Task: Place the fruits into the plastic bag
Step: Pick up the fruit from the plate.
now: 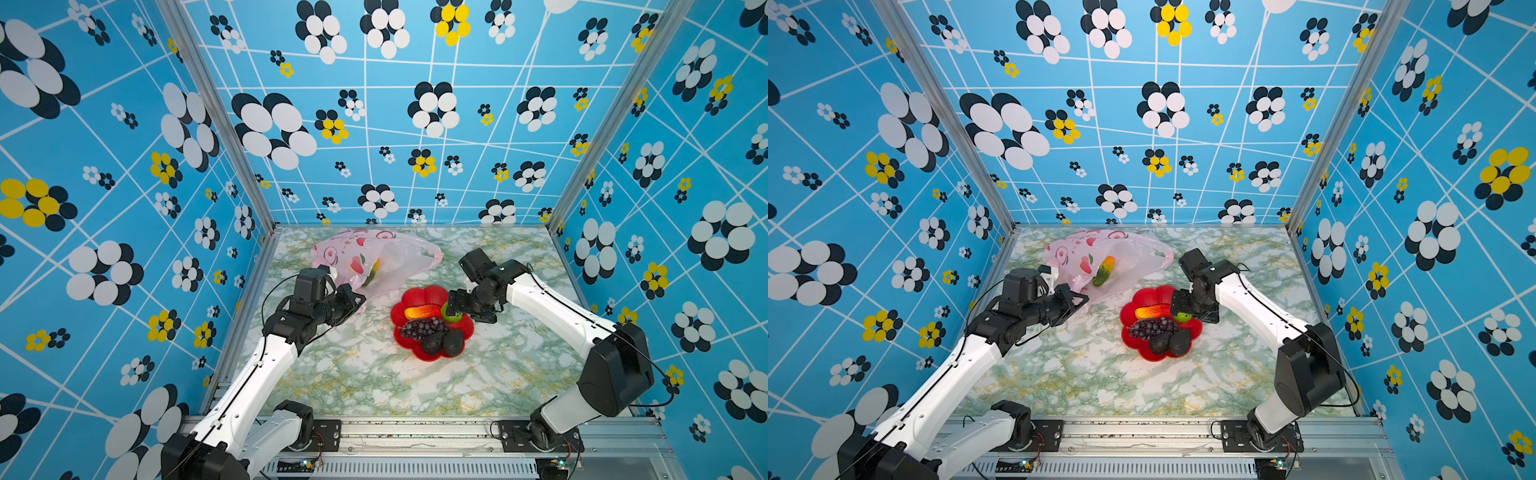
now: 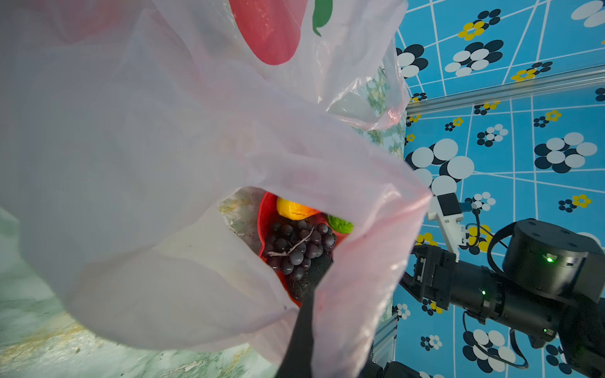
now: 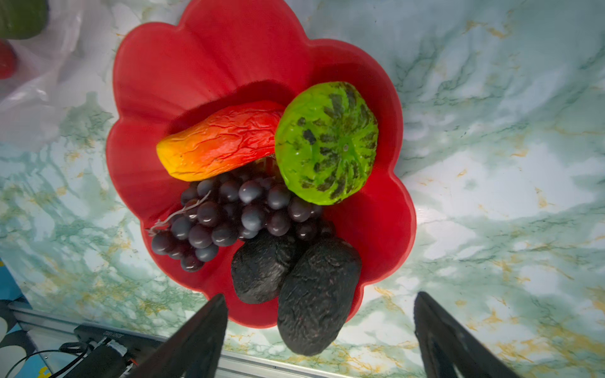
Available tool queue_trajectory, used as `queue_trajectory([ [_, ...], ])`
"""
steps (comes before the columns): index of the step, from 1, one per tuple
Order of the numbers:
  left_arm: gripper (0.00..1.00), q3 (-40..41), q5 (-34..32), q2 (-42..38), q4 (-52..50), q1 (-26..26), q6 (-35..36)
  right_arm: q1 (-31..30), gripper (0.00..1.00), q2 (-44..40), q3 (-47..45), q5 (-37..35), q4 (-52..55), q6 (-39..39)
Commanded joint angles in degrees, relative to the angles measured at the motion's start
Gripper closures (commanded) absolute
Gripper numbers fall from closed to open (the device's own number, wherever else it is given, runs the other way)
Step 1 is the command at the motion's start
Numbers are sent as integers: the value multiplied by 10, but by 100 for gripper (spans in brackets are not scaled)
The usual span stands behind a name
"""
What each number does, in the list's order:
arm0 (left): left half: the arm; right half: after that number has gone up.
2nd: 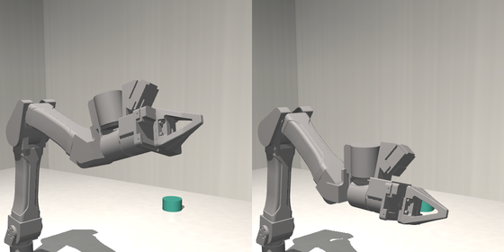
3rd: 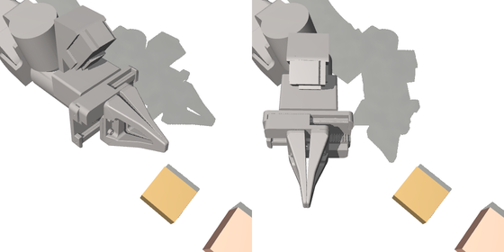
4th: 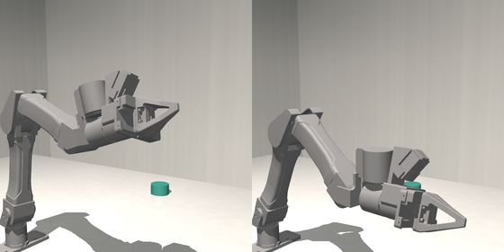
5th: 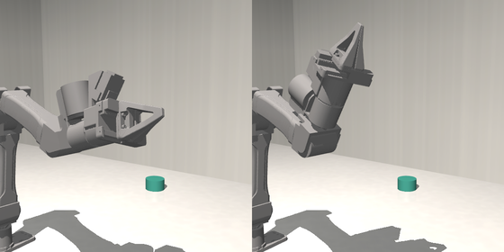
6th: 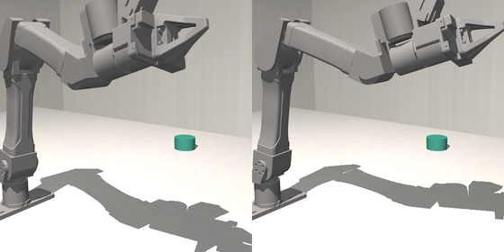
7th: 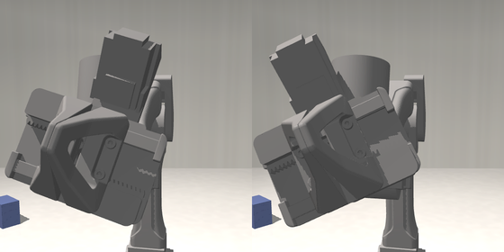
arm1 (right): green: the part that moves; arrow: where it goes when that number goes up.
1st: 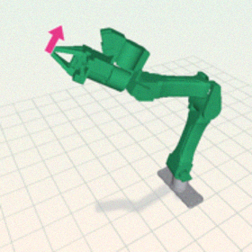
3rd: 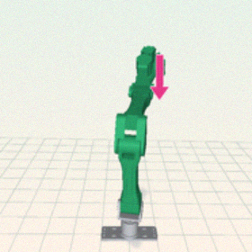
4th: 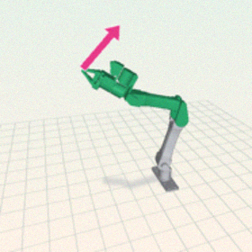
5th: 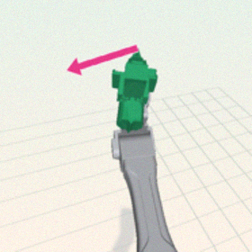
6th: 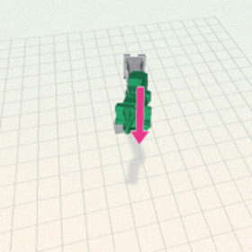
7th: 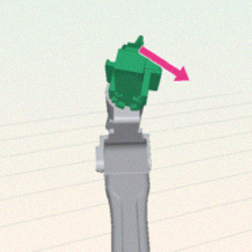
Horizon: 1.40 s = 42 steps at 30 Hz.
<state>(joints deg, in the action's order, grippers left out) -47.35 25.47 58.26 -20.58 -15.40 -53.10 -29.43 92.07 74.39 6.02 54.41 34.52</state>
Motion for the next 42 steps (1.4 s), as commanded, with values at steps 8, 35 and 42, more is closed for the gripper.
queue_trajectory([
  [8,100,27,24,-51,9,-2,-5,1,14,58,37,-21,-11,11],
  [35,100,53,63,-71,-3,2,50,0,22,189,120,-81,-12,3],
  [42,100,46,65,-59,-2,3,49,-1,37,201,130,-67,-5,8],
])
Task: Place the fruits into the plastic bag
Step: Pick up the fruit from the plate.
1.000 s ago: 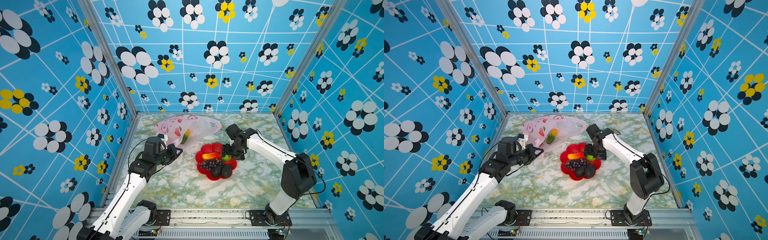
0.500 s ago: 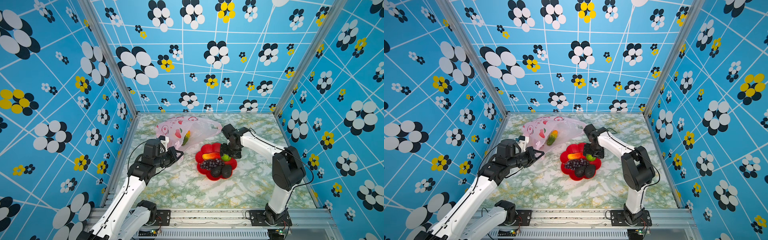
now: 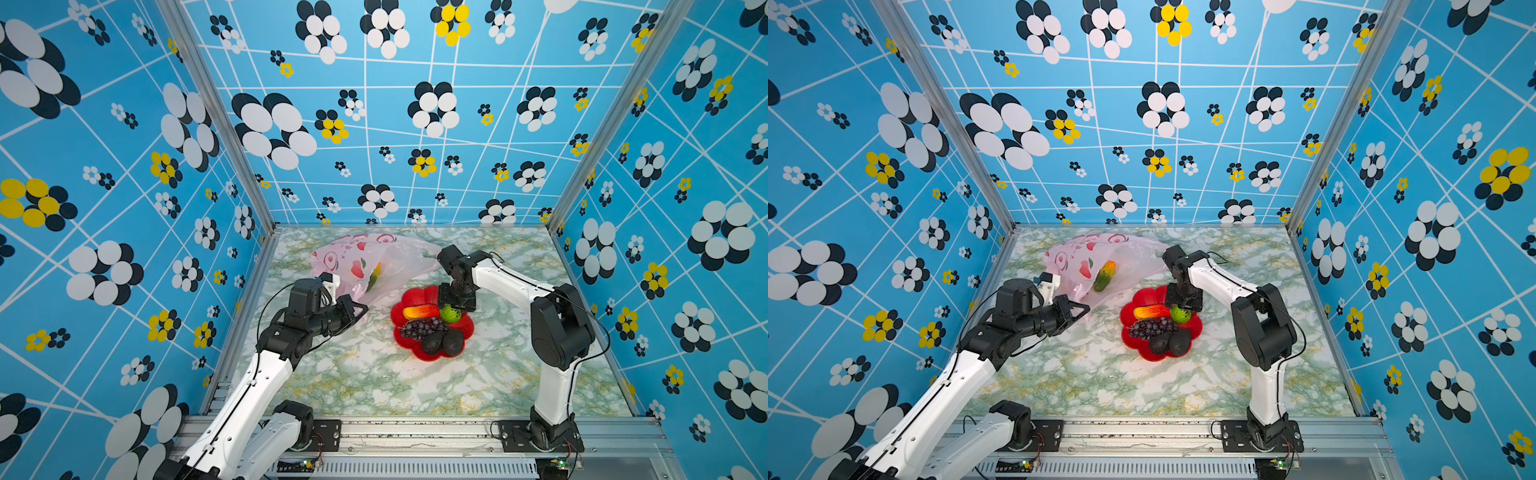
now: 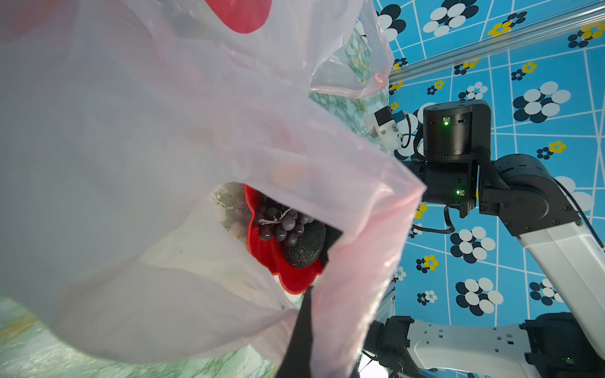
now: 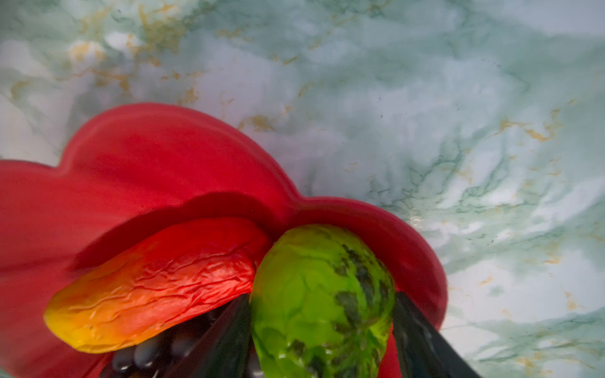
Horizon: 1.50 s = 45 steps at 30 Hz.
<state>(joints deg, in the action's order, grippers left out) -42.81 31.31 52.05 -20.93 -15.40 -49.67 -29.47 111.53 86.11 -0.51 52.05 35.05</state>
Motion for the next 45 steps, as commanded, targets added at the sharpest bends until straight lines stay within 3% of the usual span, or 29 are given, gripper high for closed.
queue_trajectory([
  [1,100,3,6,5,3,2,15,0,41,5,11,-2,21,4],
  [4,100,16,11,2,20,2,-1,0,52,-12,4,-4,20,8],
  [6,100,16,10,1,19,1,0,-1,55,-24,0,-9,19,11],
  [20,100,-15,2,26,17,-28,26,1,56,-128,-50,28,-29,71],
  [36,100,-7,0,29,29,-37,21,2,59,-308,-248,161,-272,279],
  [45,100,-16,7,59,49,-47,16,1,60,-343,-270,165,-290,307],
])
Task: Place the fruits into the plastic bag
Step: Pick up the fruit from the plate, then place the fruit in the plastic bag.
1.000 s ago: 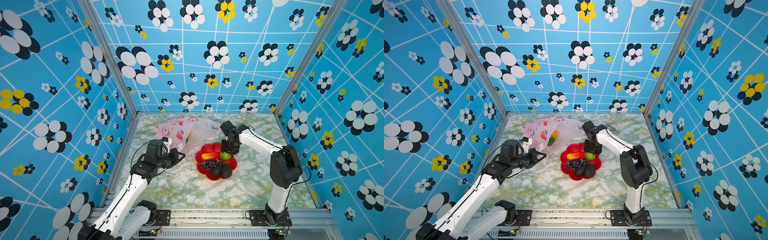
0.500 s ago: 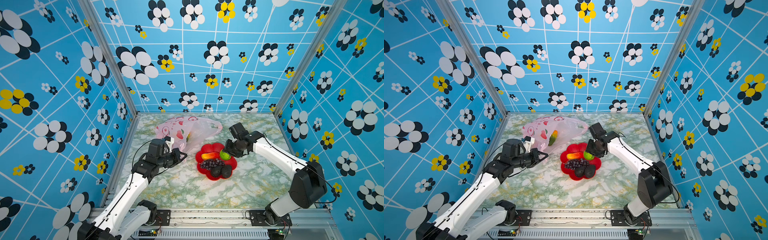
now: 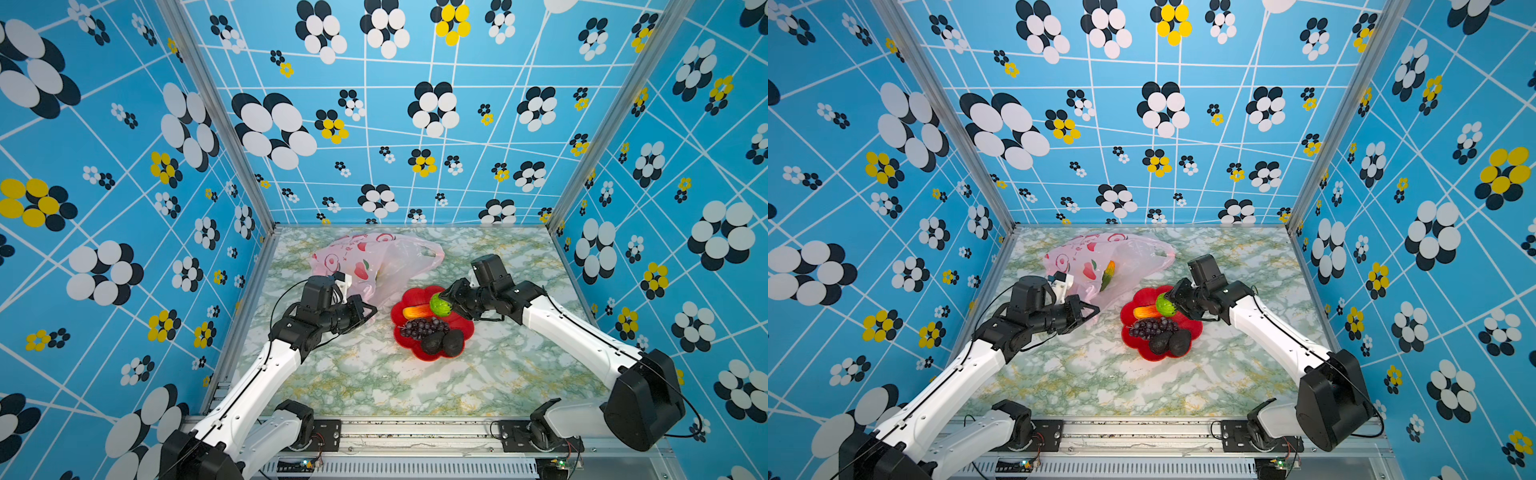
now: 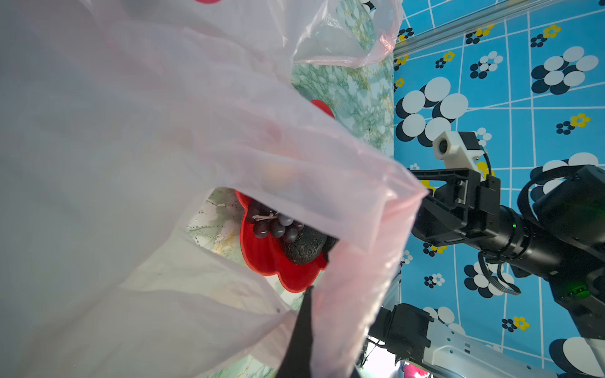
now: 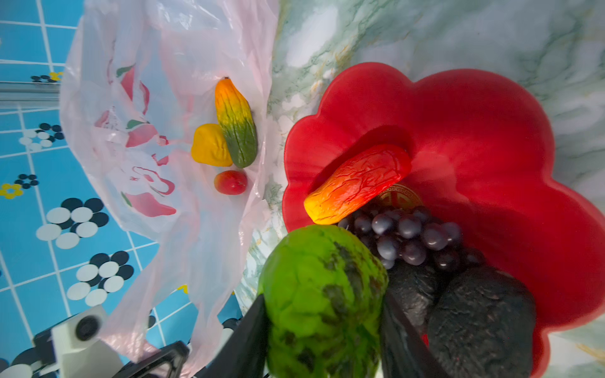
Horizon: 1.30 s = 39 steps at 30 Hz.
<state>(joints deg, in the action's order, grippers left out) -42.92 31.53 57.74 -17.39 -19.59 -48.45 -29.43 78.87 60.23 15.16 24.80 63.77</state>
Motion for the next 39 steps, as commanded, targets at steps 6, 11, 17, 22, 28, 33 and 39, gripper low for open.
queue_trajectory([
  [6,100,-26,-1,4,-13,-8,12,-2,60,-25,-4,5,-17,32],
  [11,100,-45,-1,17,-19,-15,18,-5,60,-29,10,4,-6,34],
  [17,100,-54,-9,15,-24,-18,28,-5,61,-17,27,8,-13,32],
  [22,100,-47,-11,18,-17,-22,31,-5,61,27,49,24,-38,31],
  [28,100,-42,-13,23,-5,-25,28,-22,61,118,127,47,-53,26],
  [33,100,-50,-10,25,-10,-25,35,-35,61,220,225,65,-58,24],
  [39,100,-60,-10,26,-25,-26,45,-52,62,379,384,92,-63,38],
])
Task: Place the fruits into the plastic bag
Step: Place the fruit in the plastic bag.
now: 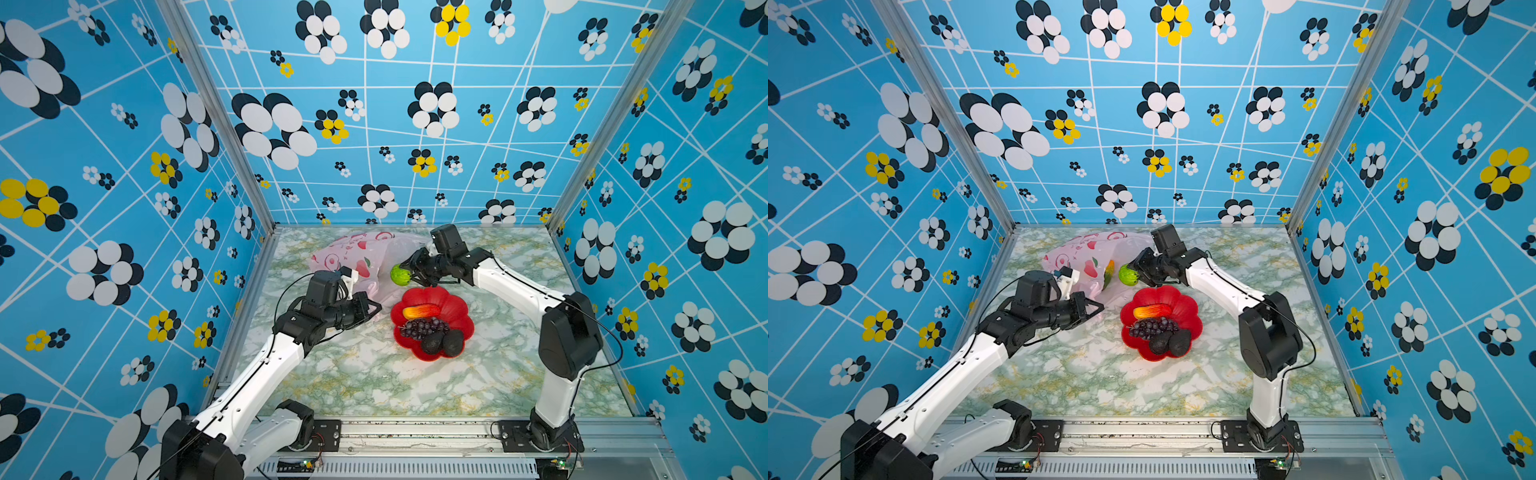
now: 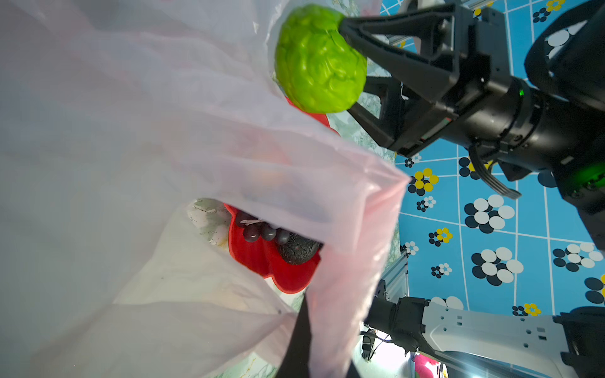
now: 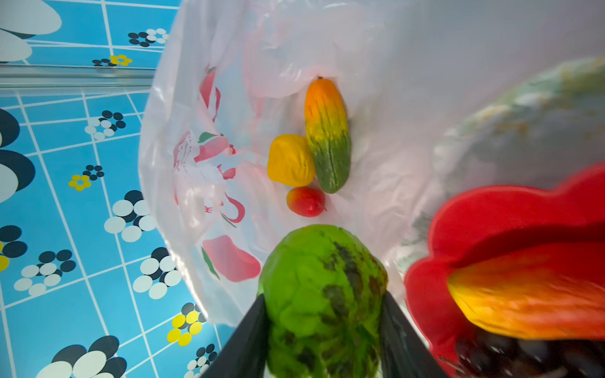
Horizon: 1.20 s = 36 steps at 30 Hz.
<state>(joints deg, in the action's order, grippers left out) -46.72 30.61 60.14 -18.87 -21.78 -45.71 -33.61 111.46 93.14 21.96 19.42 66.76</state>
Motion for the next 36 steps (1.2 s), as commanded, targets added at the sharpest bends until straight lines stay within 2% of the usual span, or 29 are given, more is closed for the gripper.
queue_trajectory([
  [1,100,-26,0,3,-13,-4,20,-13,62,79,81,28,-17,16],
  [7,100,-38,3,12,-17,-11,24,-32,61,222,216,48,-69,76],
  [10,100,-40,3,12,-17,-12,26,-47,52,283,291,78,-108,110],
  [13,100,-44,1,10,-25,-13,31,-57,46,309,338,95,-113,113],
  [16,100,-46,-1,10,-27,-16,34,-58,40,282,314,90,-96,92],
  [22,100,-50,-7,5,-32,-18,39,-58,30,167,172,69,-85,52],
  [25,100,-51,-12,-3,-39,-18,44,-58,22,103,103,58,-80,36],
  [36,100,-85,-27,16,-70,-37,65,-57,17,-62,-6,18,5,-35],
])
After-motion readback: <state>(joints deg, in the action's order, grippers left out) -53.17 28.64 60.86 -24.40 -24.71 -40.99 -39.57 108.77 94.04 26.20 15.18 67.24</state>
